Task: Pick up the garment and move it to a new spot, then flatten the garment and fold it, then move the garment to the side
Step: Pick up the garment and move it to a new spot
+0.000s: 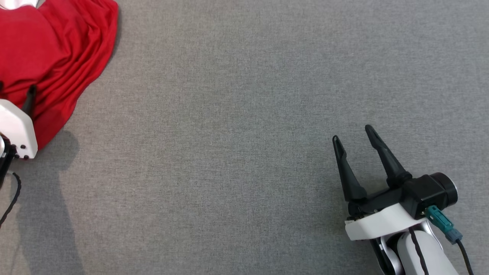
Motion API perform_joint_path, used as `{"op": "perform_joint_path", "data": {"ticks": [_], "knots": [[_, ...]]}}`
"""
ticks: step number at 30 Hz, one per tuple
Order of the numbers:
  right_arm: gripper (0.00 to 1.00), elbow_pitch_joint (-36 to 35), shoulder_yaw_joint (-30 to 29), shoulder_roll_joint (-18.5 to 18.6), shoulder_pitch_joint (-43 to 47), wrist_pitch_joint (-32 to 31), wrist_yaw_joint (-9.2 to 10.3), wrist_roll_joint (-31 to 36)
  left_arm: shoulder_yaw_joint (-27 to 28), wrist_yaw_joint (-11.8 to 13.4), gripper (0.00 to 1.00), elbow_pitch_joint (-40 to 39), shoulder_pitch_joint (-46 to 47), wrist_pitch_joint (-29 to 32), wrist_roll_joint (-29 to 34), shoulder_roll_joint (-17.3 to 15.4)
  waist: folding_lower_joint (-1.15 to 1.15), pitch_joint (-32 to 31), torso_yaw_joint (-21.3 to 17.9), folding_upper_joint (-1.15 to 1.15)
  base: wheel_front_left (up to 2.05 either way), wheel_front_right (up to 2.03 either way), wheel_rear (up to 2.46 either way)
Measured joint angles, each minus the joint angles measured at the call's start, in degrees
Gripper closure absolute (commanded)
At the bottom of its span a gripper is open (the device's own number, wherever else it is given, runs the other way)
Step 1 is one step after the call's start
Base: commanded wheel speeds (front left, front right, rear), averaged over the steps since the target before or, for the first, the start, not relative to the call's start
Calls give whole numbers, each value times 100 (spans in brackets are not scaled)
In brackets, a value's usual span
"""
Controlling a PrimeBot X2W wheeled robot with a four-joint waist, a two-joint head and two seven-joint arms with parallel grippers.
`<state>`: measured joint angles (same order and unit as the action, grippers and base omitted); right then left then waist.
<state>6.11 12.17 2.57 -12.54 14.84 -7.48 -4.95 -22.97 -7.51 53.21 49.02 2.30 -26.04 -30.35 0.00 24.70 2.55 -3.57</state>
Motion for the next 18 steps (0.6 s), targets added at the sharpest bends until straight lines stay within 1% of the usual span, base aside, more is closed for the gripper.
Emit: {"op": "perform_joint_path", "data": {"ticks": [1, 2, 7, 14, 18], "knots": [[0, 8, 0, -1, 27, 0, 0, -7, -37, 0, 66, 85, 2, -56, -13, -2, 0, -32, -12, 0, 0, 0, 0], [0, 16, -8, 0, 54, 0, 0, -8, -62, 0, 100, 165, 4, -105, -34, 2, 0, -66, -21, 0, 0, 0, 0], [0, 60, -54, 0, 151, 0, 0, -16, -209, 0, 100, 448, -1, -376, -148, 96, 0, -218, -13, 0, 0, 0, 0], [0, 73, -207, 0, 217, 0, 0, -40, -376, 0, 100, 380, -42, -1094, -224, 277, 0, -420, 128, 0, 0, 0, 0], [0, 96, -252, 0, 309, 0, 0, -115, -502, 0, 100, 245, -104, -1307, -237, 413, 0, -578, 269, 0, 0, 0, 0]]}}
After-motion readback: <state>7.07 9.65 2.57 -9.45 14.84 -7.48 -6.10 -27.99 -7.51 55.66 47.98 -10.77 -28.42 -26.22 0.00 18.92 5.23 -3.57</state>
